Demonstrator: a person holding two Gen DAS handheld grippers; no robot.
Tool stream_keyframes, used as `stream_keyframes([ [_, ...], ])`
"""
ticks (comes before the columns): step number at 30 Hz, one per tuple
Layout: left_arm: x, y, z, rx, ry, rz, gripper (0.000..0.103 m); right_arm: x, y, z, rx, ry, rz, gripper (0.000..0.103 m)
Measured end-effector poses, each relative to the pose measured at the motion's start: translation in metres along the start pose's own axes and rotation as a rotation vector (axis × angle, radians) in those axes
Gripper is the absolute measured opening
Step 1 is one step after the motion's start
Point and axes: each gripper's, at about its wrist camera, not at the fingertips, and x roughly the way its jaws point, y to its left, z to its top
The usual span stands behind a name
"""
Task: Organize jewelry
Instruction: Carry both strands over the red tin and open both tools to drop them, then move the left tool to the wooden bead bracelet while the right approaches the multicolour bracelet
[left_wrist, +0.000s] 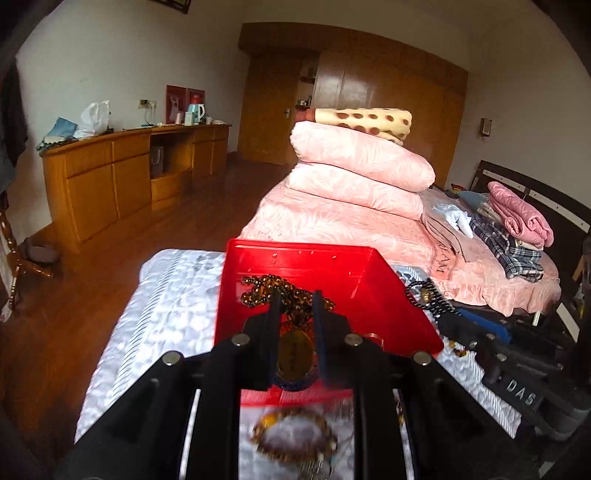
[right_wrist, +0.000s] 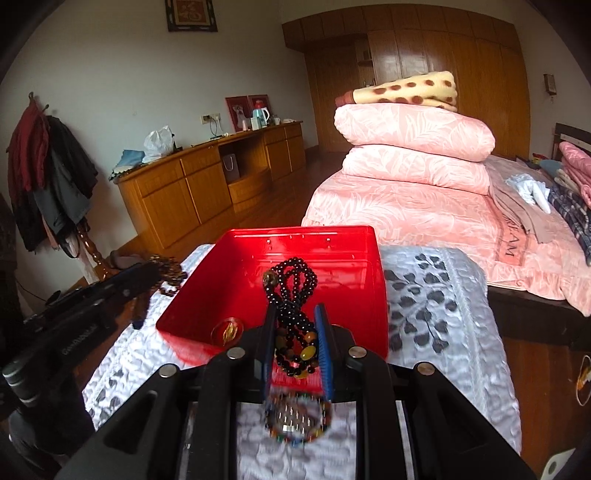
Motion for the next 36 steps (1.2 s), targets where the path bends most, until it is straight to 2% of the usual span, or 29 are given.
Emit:
stream_keyframes([
  [9,0.073,0.001,0.006,0.028,0.091,-0.001,0.016,0.061,-0.015,0.006,0.039,0.075,0.020,0.022],
  [10,0.077,0.001,0.005,0.030,0.097,0.000,0.017,0.063,-0.015,0.005,0.034,0.077,0.020,0.024],
  [11,0.082,0.001,0.003,0.030,0.110,0.008,0.018,0.065,-0.016,0.004,0.030,0.079,0.012,0.034],
  [12,0.085,0.002,0.002,0.028,0.116,0.010,0.020,0.065,-0.016,0.004,0.031,0.074,0.006,0.038],
  [14,0.085,0.005,0.000,0.028,0.109,0.017,0.037,0.064,-0.020,0.002,0.045,0.064,0.004,0.039],
  [15,0.082,0.007,0.000,0.029,0.099,0.021,0.050,0.063,-0.022,0.002,0.058,0.058,0.006,0.039],
  [18,0.072,0.009,0.004,0.032,0.059,0.033,0.056,0.053,-0.028,0.002,0.088,0.028,-0.002,0.049],
  [21,0.057,0.011,0.006,0.026,0.027,0.041,0.072,0.039,-0.030,-0.002,0.092,-0.006,-0.034,0.059],
  [23,0.044,0.012,0.004,0.030,-0.003,0.057,0.083,0.029,-0.031,-0.007,0.092,-0.021,-0.051,0.076],
  [24,0.036,0.012,0.002,0.036,-0.018,0.066,0.088,0.021,-0.030,-0.012,0.089,-0.030,-0.067,0.080],
  [29,0.003,0.017,-0.014,0.082,-0.060,0.100,0.094,-0.001,-0.025,-0.030,0.063,-0.036,-0.120,0.095],
  [36,-0.034,0.031,-0.047,0.077,-0.056,0.134,0.098,-0.023,-0.019,-0.060,0.076,-0.005,-0.148,0.097],
])
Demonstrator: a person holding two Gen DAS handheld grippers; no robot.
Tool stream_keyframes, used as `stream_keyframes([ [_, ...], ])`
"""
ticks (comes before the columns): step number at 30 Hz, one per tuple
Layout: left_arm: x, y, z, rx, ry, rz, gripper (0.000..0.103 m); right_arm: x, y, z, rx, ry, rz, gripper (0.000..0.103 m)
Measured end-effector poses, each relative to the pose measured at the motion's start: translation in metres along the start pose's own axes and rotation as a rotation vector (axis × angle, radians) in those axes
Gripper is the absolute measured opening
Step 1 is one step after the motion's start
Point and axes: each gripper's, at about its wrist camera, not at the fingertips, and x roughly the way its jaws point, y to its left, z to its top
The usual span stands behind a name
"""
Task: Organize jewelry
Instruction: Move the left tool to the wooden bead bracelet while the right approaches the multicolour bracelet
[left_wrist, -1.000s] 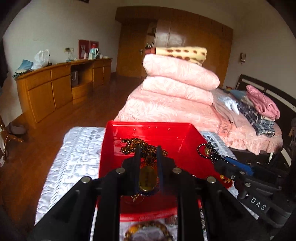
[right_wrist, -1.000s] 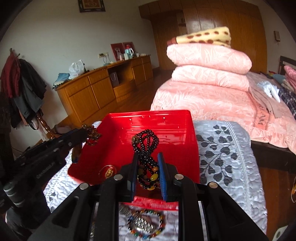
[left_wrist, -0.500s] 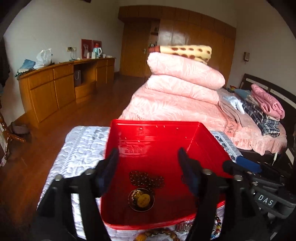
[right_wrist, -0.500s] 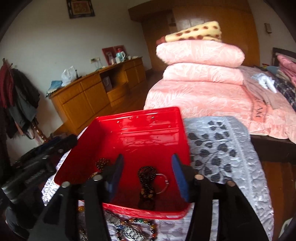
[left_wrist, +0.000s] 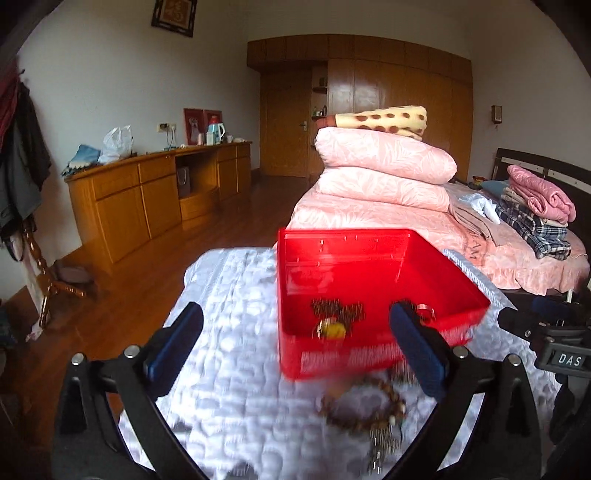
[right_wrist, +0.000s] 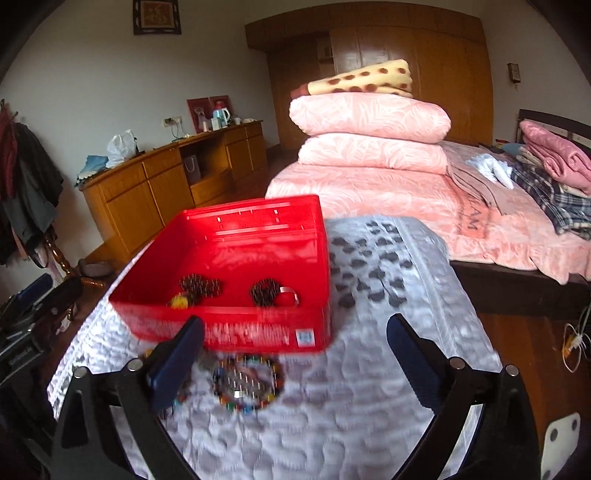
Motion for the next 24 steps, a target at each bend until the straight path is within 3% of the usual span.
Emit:
stream_keyframes([
  [8,-0.025,0.006,-0.030,-0.049,0.033,-0.009,0.098,-0.003,0.008,-0.036,-0.007,0.134,-0.009,0.097],
  [13,-0.031,-0.001,-0.049,-0.046,0.074,-0.029,0.098,-0.005,0.006,-0.052,0.026,0.142,0.054,0.097],
  [24,-0.020,-0.022,-0.071,-0.021,0.193,-0.070,0.097,-0.004,-0.006,-0.058,0.055,0.159,0.031,0.097],
])
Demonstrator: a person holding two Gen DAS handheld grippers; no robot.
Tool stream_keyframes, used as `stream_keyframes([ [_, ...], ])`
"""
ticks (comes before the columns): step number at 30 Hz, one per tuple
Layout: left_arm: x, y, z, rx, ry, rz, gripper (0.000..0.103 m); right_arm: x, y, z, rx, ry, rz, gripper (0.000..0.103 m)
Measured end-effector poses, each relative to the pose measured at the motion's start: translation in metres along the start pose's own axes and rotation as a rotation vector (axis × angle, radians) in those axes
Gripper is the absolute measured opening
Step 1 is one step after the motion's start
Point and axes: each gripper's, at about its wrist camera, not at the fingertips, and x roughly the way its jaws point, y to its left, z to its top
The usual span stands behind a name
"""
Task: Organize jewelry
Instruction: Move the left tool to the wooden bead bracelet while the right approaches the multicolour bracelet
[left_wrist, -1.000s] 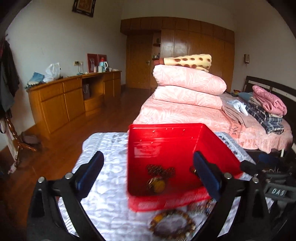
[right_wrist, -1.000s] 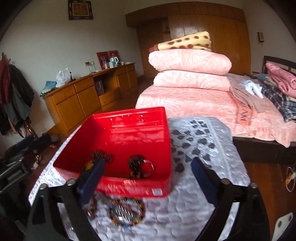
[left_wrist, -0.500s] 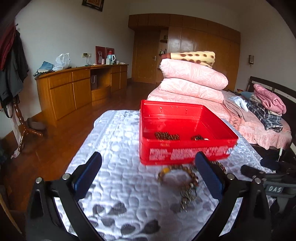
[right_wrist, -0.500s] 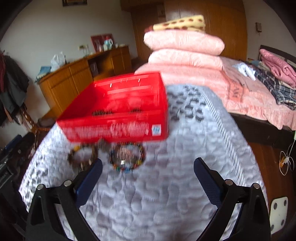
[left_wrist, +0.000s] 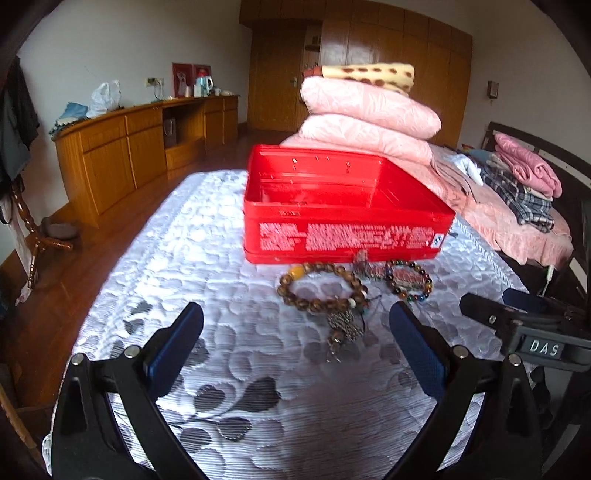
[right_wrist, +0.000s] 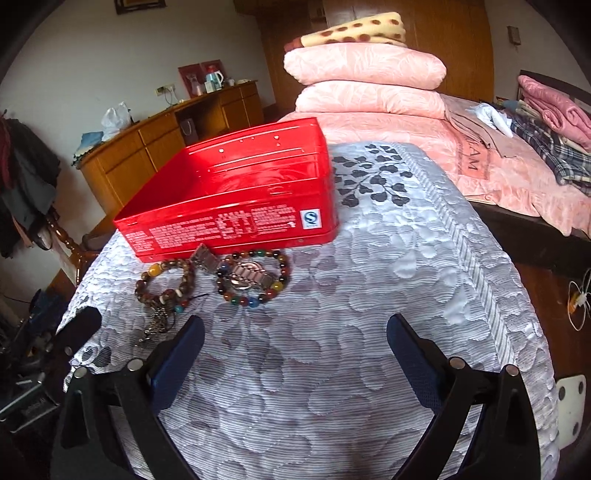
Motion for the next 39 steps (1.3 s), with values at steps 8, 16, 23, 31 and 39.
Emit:
stream_keyframes([
  [8,0.028,-0.012,-0.002,-0.001,0.121,-0.041,0.095,-0.001,-0.006,0.005,-0.007,-0.017,0.007,0.096],
  [16,0.057,-0.013,-0.005,-0.033,0.242,-0.079,0.073,0.004,-0.007,0.007,-0.022,-0.019,0.010,0.096],
  [23,0.068,-0.029,-0.001,0.031,0.269,-0.041,0.074,0.009,-0.008,0.008,-0.016,-0.013,0.024,0.096],
  [31,0.069,-0.031,0.003,0.051,0.258,0.030,0.046,0.008,-0.009,0.008,-0.016,-0.018,0.030,0.096],
  [39,0.052,-0.008,0.002,-0.043,0.225,-0.022,0.018,0.009,0.000,0.007,-0.038,-0.007,0.060,0.092],
])
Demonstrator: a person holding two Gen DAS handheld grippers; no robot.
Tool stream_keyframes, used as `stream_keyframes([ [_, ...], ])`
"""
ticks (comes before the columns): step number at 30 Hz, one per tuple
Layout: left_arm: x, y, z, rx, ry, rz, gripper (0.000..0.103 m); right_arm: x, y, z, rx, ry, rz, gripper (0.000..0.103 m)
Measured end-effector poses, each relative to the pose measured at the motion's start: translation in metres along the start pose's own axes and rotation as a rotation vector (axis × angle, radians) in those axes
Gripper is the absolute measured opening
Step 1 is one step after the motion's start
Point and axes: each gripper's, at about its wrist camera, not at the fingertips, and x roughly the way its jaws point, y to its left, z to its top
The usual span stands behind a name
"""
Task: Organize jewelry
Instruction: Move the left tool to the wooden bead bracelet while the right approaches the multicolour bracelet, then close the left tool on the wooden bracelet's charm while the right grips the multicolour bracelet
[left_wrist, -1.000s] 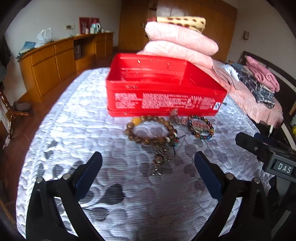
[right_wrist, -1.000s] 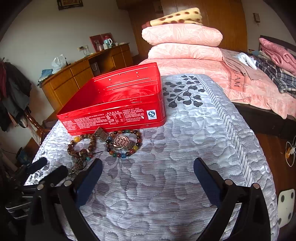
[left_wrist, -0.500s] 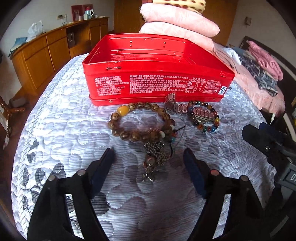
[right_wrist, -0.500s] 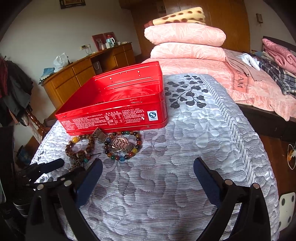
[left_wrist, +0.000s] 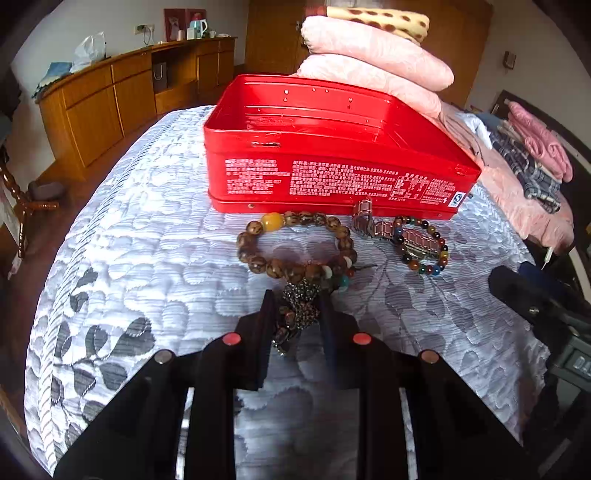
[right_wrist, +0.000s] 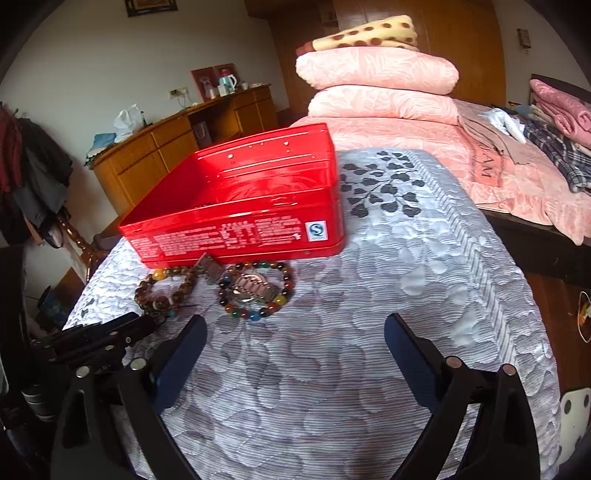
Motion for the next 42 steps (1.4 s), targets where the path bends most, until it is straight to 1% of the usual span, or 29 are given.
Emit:
stream_keyframes([
  [1,-0.002,0.001,-0.002,0.001,-0.006,-0.008,0.011,0.001,0.002,0.000,-0.005,0.003,0.013,0.091],
  [2,-0.010,0.002,-0.004,0.008,-0.022,-0.022,0.010,0.001,0.005,0.000,-0.008,0.005,0.021,0.089],
  [3,-0.013,0.004,-0.005,0.009,-0.026,-0.028,0.009,0.002,0.007,0.000,-0.014,0.009,0.031,0.087],
  [4,-0.017,0.006,-0.006,0.005,-0.029,-0.038,0.009,0.003,0.010,0.000,-0.022,0.012,0.046,0.083],
  [6,-0.024,0.013,-0.010,-0.011,-0.032,-0.065,0.009,0.006,0.017,0.001,-0.043,0.021,0.067,0.079],
  [8,-0.030,0.020,-0.013,-0.027,-0.042,-0.070,0.009,0.010,0.024,0.002,-0.065,0.033,0.075,0.070],
  [10,-0.035,0.025,-0.015,-0.042,-0.060,-0.078,0.009,0.015,0.032,0.002,-0.085,0.045,0.086,0.066],
  [12,-0.039,0.029,-0.014,-0.052,-0.075,-0.072,0.009,0.021,0.041,0.003,-0.106,0.061,0.096,0.063],
  [15,-0.038,0.034,-0.011,-0.061,-0.100,-0.030,0.009,0.027,0.051,0.003,-0.134,0.074,0.098,0.062],
  [17,-0.036,0.037,-0.009,-0.059,-0.111,0.004,0.009,0.034,0.057,0.005,-0.154,0.088,0.096,0.056],
  [18,-0.034,0.038,-0.008,-0.059,-0.112,0.011,0.009,0.037,0.058,0.005,-0.157,0.098,0.095,0.054],
  [20,-0.031,0.044,-0.007,-0.066,-0.106,0.015,0.009,0.045,0.058,0.007,-0.152,0.121,0.088,0.048],
  [24,-0.025,0.050,-0.003,-0.075,-0.099,0.013,0.009,0.049,0.056,0.010,-0.141,0.120,0.081,0.045],
  [25,-0.024,0.050,-0.002,-0.076,-0.097,0.011,0.009,0.050,0.056,0.011,-0.144,0.120,0.074,0.042],
  [32,-0.015,0.051,0.005,-0.077,-0.082,0.004,0.009,0.059,0.064,0.015,-0.172,0.122,0.069,0.040],
  [34,-0.012,0.051,0.005,-0.078,-0.071,0.001,0.009,0.061,0.068,0.015,-0.190,0.124,0.053,0.039],
  [36,-0.008,0.052,0.005,-0.080,-0.056,-0.001,0.012,0.062,0.070,0.014,-0.202,0.123,0.031,0.034],
  [37,-0.006,0.052,0.005,-0.083,-0.046,-0.001,0.012,0.062,0.070,0.014,-0.200,0.121,0.019,0.029],
  [39,-0.003,0.051,0.005,-0.079,-0.034,-0.003,0.014,0.063,0.069,0.015,-0.186,0.125,0.024,0.018],
  [40,0.000,0.050,0.005,-0.073,-0.020,-0.003,0.017,0.065,0.067,0.014,-0.176,0.141,0.037,0.010],
  [42,0.003,0.049,0.005,-0.069,-0.001,-0.016,0.020,0.066,0.064,0.013,-0.159,0.148,0.048,0.009],
])
